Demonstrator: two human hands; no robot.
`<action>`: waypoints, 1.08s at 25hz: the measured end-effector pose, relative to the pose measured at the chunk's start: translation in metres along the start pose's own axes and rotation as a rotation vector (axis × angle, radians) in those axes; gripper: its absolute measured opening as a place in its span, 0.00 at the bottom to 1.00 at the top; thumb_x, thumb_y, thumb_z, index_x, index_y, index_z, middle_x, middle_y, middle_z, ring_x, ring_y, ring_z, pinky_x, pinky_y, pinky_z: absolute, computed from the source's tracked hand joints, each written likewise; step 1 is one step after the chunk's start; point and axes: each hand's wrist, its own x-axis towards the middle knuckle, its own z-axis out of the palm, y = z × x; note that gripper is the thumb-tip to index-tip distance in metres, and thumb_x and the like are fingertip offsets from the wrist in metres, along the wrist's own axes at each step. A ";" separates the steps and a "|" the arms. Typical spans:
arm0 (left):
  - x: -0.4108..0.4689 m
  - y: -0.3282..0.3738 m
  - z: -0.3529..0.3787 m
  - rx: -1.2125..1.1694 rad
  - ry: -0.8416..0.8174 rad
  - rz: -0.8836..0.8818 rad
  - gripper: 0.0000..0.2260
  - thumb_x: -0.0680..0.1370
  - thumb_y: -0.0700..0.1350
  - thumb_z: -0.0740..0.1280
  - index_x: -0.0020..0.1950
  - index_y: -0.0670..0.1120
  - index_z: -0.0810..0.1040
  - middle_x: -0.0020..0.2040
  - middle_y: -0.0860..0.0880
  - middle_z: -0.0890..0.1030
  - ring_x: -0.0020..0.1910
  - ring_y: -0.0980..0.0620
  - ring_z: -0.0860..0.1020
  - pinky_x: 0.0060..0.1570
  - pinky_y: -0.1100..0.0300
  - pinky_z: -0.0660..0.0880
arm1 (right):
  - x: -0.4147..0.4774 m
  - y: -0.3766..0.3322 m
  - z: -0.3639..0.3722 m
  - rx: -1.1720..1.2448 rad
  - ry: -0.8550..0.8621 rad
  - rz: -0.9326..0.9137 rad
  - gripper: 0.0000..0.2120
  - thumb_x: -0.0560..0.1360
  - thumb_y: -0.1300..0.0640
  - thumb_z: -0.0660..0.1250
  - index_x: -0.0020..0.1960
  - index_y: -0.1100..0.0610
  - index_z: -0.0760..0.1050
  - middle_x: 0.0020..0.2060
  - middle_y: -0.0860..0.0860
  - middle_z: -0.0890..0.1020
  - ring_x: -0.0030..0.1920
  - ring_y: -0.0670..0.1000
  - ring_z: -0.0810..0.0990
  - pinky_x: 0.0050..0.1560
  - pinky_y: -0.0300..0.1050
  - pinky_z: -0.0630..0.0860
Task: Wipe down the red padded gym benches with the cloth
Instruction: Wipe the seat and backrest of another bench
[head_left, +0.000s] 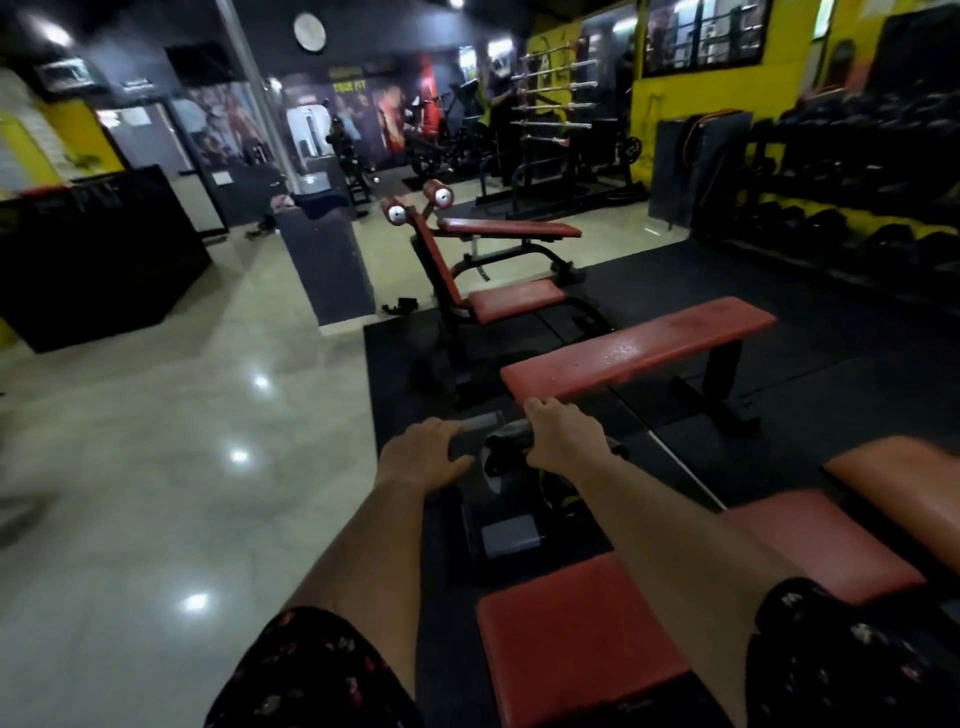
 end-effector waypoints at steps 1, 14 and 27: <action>-0.006 -0.002 -0.002 0.002 0.012 -0.026 0.25 0.78 0.60 0.64 0.73 0.57 0.67 0.71 0.50 0.70 0.68 0.47 0.71 0.61 0.50 0.73 | -0.001 0.001 -0.002 -0.002 -0.002 -0.013 0.18 0.73 0.58 0.69 0.60 0.56 0.67 0.56 0.55 0.74 0.58 0.60 0.74 0.52 0.56 0.73; -0.055 -0.057 -0.005 -0.033 0.020 -0.209 0.25 0.79 0.61 0.62 0.75 0.57 0.65 0.73 0.51 0.69 0.70 0.49 0.69 0.64 0.51 0.71 | 0.006 -0.052 0.005 -0.038 -0.023 -0.197 0.19 0.72 0.58 0.68 0.59 0.56 0.66 0.56 0.54 0.74 0.58 0.59 0.74 0.52 0.55 0.74; -0.139 -0.259 0.003 -0.046 0.015 -0.339 0.25 0.78 0.62 0.62 0.75 0.58 0.65 0.73 0.53 0.69 0.69 0.50 0.69 0.62 0.52 0.70 | 0.024 -0.277 0.072 -0.045 -0.069 -0.311 0.21 0.72 0.56 0.68 0.63 0.55 0.66 0.59 0.54 0.74 0.59 0.60 0.74 0.49 0.53 0.72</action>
